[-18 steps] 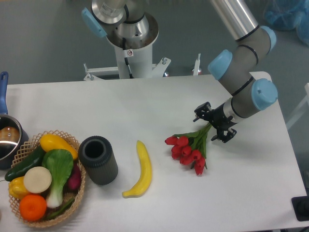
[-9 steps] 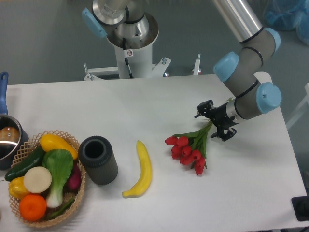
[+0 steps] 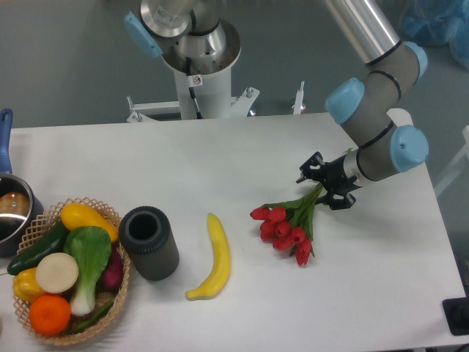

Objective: Pick up the flowers from the table
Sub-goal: 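Align the gripper over the stems and close it around them, then lift the red tulip bunch up off the table by the stems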

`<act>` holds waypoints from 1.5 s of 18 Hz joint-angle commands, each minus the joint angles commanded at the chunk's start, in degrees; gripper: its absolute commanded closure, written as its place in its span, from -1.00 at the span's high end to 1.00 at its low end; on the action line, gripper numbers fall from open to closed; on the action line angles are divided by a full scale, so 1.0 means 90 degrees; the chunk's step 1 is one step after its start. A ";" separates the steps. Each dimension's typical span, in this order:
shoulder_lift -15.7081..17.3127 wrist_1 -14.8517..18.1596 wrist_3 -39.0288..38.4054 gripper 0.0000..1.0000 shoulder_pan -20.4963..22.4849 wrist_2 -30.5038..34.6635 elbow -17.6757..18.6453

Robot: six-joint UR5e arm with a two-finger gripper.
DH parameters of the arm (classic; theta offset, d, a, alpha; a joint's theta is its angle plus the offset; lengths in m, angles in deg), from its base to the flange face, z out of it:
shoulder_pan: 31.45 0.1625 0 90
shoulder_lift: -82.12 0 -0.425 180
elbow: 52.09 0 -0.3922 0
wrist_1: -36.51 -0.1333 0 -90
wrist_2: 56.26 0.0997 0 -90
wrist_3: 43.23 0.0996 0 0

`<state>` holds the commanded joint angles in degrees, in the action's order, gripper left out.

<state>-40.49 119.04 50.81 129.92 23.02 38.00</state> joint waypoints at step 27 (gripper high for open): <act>0.0117 0.0029 -0.0059 -0.68 -0.0010 -0.0107 0.0059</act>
<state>-39.44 119.30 50.29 129.83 22.05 38.53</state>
